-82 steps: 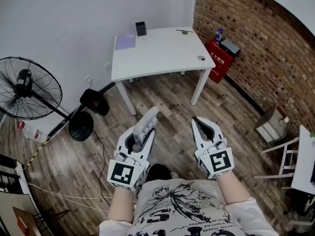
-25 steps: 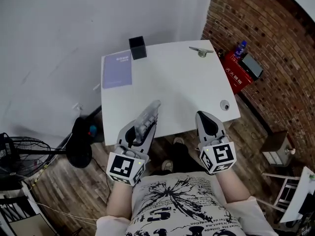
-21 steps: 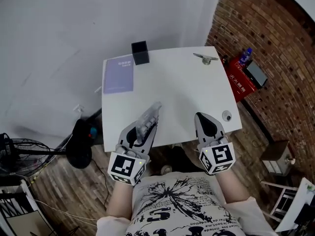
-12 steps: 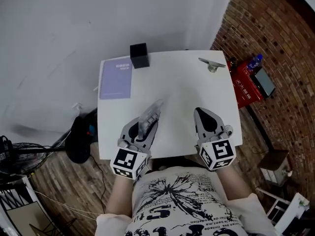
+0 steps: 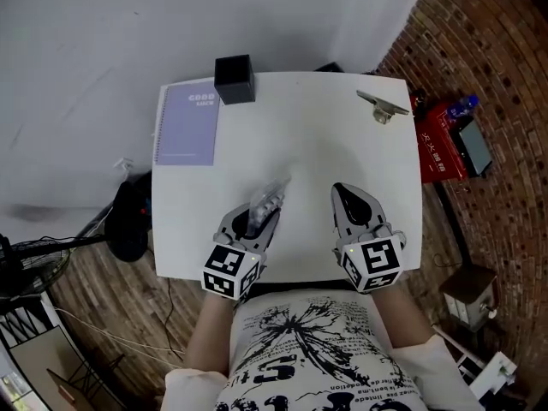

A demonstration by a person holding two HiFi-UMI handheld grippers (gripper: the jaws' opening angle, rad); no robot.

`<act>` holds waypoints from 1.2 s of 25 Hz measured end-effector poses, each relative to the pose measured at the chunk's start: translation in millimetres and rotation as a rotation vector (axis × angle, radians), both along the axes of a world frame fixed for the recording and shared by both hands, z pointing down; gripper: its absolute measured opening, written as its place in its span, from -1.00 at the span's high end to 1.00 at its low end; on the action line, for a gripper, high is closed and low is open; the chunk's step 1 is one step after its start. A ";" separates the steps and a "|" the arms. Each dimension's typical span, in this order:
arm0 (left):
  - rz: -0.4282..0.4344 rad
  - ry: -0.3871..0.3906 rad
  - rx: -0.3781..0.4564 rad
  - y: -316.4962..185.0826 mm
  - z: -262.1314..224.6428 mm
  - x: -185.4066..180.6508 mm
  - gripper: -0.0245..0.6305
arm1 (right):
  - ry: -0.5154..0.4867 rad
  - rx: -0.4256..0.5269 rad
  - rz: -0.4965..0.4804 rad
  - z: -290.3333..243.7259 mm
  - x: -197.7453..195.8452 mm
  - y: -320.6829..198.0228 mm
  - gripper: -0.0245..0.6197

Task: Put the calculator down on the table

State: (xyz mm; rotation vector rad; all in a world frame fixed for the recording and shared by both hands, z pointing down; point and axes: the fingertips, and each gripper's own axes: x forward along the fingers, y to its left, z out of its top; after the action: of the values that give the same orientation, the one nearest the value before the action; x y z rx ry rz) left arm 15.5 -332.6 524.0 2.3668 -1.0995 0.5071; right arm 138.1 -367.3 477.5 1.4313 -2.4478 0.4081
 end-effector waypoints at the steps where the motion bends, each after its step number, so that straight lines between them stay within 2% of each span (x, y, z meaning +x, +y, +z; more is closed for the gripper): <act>1: -0.002 -0.002 -0.018 -2.2 9.3 2.1 0.48 | 0.001 -0.009 -0.006 6.8 0.5 -3.2 0.88; 7: 0.004 -0.026 -0.130 -7.8 60.1 12.3 0.48 | 0.005 -0.069 -0.017 39.5 9.9 -15.2 0.88; 10: 0.005 -0.046 -0.158 -8.5 73.3 14.7 0.48 | 0.006 -0.084 -0.027 49.7 12.2 -17.1 0.88; 16: -0.036 -0.112 -0.164 -14.0 87.3 14.6 0.48 | -0.006 -0.102 -0.039 62.5 10.1 -24.0 0.88; 22: -0.121 -0.056 -0.193 -19.8 90.2 10.3 0.47 | -0.011 -0.115 -0.059 68.5 8.5 -25.5 0.88; 30: -0.184 -0.103 -0.193 -27.1 92.4 -4.7 0.33 | -0.020 -0.130 -0.067 70.7 10.9 -31.3 0.88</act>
State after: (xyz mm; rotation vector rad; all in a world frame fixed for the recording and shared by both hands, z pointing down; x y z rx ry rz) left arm 10.8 -359.8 616.5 2.0702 -1.2412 0.6439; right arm 149.0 -398.5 548.2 1.2950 -2.4284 0.5585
